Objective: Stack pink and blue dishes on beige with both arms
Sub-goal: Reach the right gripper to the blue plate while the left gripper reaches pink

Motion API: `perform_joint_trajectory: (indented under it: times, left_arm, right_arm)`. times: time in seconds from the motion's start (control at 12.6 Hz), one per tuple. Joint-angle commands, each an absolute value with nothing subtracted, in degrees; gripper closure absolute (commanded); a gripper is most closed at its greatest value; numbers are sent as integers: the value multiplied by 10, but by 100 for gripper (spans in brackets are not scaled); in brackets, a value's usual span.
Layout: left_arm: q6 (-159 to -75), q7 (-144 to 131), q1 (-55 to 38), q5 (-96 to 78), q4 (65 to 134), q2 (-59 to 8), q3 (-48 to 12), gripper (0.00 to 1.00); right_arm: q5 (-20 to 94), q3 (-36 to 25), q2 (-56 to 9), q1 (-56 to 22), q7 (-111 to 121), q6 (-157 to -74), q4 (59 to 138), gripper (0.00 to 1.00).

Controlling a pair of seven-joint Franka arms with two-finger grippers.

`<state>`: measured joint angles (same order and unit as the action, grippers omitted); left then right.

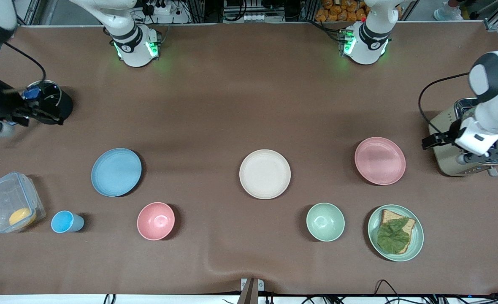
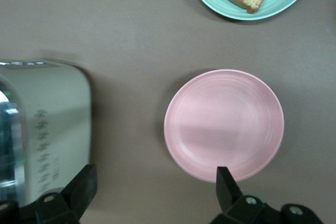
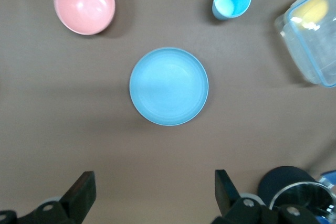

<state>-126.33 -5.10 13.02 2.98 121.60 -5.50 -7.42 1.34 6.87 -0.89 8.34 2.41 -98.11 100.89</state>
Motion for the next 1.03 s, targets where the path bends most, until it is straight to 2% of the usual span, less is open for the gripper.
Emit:
perform_joint_trajectory:
  times: [0.0,0.4,0.72,0.8,0.95]
  left_arm:
    - [-1376,-63,133,19,1295,-77,-76,0]
    - [-1437,-60,152,-18,1299,-169,-76,0]
    - [-1453,-66,159,-20,1278,-215,-76,0]
    - [-1453,-65,163,-19,1276,-218,-76,8]
    - [-1453,-64,163,-20,1270,-228,-76,35]
  right_arm:
    - [24,73,-19,93,23,-1097,1134,0]
    - [22,74,-190,133,73,-1245,1150,0]
    - [23,74,-202,127,84,-1253,1147,0]
    - [23,74,-222,124,84,-1276,1147,0]
    - [22,74,-250,127,85,-1303,1148,0]
